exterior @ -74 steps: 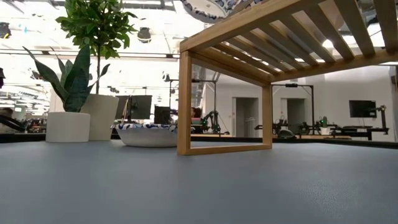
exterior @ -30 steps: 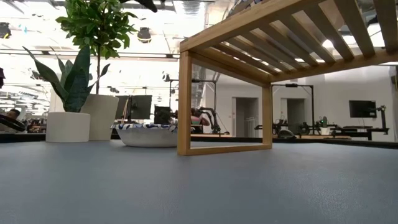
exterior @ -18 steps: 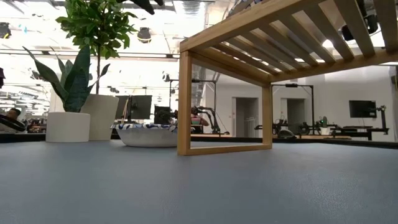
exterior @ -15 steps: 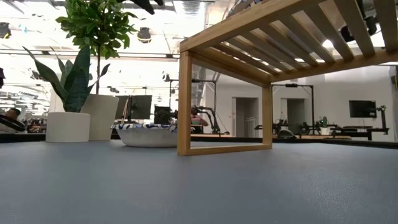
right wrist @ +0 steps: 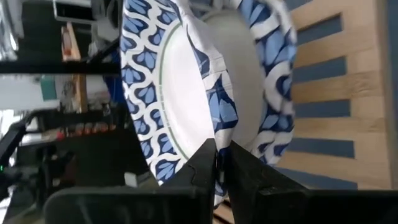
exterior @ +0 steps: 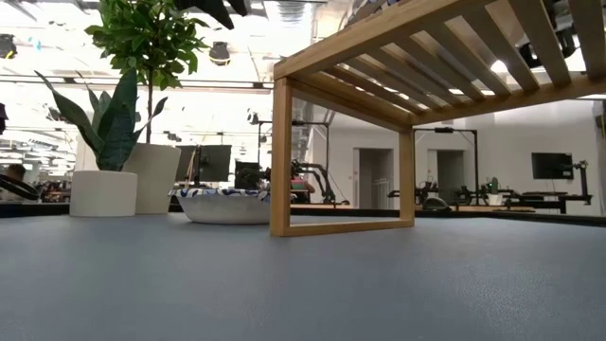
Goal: Place and stack bowls onto a shelf
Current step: Stack the large white bowl on top of the large white bowl on the shelf
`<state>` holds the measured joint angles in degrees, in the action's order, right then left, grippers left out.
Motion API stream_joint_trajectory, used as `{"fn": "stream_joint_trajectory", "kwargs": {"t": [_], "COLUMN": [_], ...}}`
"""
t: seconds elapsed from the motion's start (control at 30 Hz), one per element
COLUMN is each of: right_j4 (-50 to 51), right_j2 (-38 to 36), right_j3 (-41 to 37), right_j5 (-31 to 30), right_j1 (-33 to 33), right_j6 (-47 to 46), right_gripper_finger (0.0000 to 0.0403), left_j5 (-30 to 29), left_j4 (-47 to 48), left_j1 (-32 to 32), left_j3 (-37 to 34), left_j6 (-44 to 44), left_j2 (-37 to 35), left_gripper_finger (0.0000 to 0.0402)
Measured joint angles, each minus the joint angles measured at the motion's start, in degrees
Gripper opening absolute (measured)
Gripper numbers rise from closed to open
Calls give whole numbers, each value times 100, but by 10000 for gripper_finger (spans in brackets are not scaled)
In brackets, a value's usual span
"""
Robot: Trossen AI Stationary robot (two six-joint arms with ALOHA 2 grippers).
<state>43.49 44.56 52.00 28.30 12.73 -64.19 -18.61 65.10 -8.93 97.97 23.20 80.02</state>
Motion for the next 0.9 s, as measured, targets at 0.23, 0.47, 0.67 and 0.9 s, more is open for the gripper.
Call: {"fn": "stream_joint_trajectory", "kwargs": {"t": [0.23, 0.47, 0.67, 0.9], "right_j4": [4, 0, -22, -39], "right_j2": [13, 13, 13, 13], "right_j3": [0, 0, -1, -2], "right_j5": [161, 163, 163, 166], "right_j1": [-81, -81, -81, -81], "right_j6": [278, 424, 526, 639], "right_gripper_finger": [60, 61, 62, 62], "left_j5": [-2, 0, 0, 12], "left_j4": [-7, -7, -7, -9], "left_j1": [0, 0, 0, 0], "left_j3": [0, 0, 0, 0], "left_j6": [-2, -2, 0, 4], "left_j2": [-1, -1, -1, -1], "left_gripper_finger": [199, 199, 199, 199]}}
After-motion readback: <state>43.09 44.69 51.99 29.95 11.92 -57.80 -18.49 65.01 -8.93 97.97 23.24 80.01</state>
